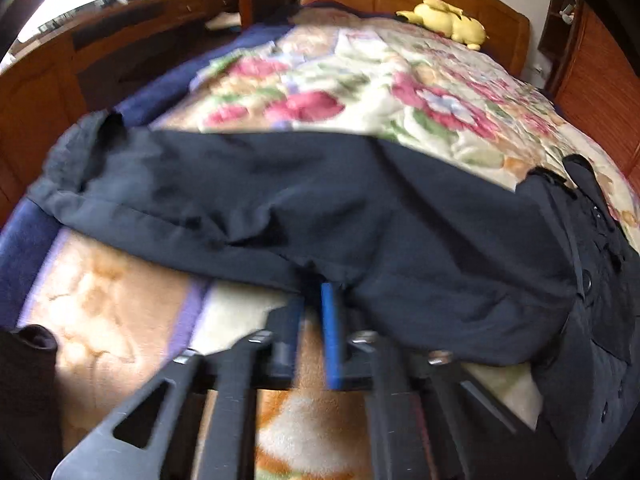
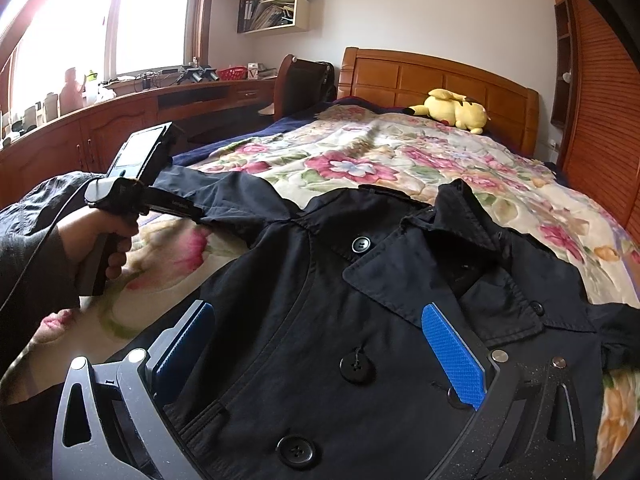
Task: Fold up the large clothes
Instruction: 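Move the left tool to the coat sleeve cuff and close on it, then carry the sleeve across the coat body with the left tool and open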
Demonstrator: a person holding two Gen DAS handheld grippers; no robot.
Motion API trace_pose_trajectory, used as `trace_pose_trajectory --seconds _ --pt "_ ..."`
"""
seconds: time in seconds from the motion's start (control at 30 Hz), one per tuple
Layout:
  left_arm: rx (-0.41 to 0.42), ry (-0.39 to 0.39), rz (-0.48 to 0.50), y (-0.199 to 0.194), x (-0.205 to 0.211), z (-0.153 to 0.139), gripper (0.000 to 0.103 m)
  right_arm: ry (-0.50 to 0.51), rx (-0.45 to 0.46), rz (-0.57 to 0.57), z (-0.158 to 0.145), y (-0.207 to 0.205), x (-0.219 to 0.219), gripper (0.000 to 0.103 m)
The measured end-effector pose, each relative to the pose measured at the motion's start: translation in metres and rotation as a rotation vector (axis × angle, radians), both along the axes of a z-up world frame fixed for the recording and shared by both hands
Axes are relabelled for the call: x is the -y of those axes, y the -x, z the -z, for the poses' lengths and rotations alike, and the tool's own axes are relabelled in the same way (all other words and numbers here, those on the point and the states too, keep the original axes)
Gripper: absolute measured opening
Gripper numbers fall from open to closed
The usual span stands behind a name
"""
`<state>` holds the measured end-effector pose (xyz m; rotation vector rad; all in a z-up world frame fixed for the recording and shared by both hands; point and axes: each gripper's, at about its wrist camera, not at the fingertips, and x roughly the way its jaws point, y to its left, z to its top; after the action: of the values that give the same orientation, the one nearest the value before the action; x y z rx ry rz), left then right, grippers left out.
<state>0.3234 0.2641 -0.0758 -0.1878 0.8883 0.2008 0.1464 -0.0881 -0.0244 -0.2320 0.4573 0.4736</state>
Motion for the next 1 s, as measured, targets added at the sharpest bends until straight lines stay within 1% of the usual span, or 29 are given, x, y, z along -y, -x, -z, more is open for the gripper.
trace_pose_trajectory --seconds 0.1,0.17,0.23,0.4,0.5,0.6,0.67,0.77,0.87,0.93,1.0 --pt "0.044 -0.045 0.003 0.008 0.012 -0.016 0.002 -0.005 0.004 0.002 -0.002 0.001 0.003 0.103" --pt "0.058 -0.054 0.021 0.011 0.019 -0.026 0.002 -0.015 0.007 0.004 -0.004 0.003 0.006 0.103" --pt "0.076 -0.079 0.034 0.016 0.025 -0.038 0.002 -0.028 0.010 0.007 -0.007 0.006 0.010 0.103" --pt "0.159 -0.151 0.113 0.042 0.063 -0.077 0.002 -0.033 0.034 0.015 -0.015 0.016 0.023 0.103" --pt "0.190 -0.149 0.171 0.057 0.089 -0.095 0.002 -0.027 0.042 0.027 -0.016 0.024 0.036 0.103" --pt "0.225 -0.114 0.233 0.075 0.116 -0.109 0.002 -0.023 0.054 0.049 -0.019 0.031 0.053 0.103" --pt "0.243 -0.112 0.278 0.088 0.136 -0.116 0.002 -0.015 0.063 0.072 -0.020 0.034 0.066 0.103" --pt "0.258 -0.111 0.355 0.107 0.169 -0.122 0.002 -0.022 0.058 0.111 -0.021 0.036 0.085 0.103" --pt "0.254 -0.121 0.419 0.124 0.199 -0.121 0.002 -0.027 0.050 0.139 -0.020 0.038 0.099 0.103" --pt "0.242 -0.125 0.423 0.132 0.208 -0.115 0.002 -0.032 0.048 0.150 -0.022 0.042 0.102 0.103" --pt "0.211 -0.137 0.417 0.141 0.215 -0.105 0.002 -0.040 0.045 0.148 -0.022 0.042 0.102 0.103"
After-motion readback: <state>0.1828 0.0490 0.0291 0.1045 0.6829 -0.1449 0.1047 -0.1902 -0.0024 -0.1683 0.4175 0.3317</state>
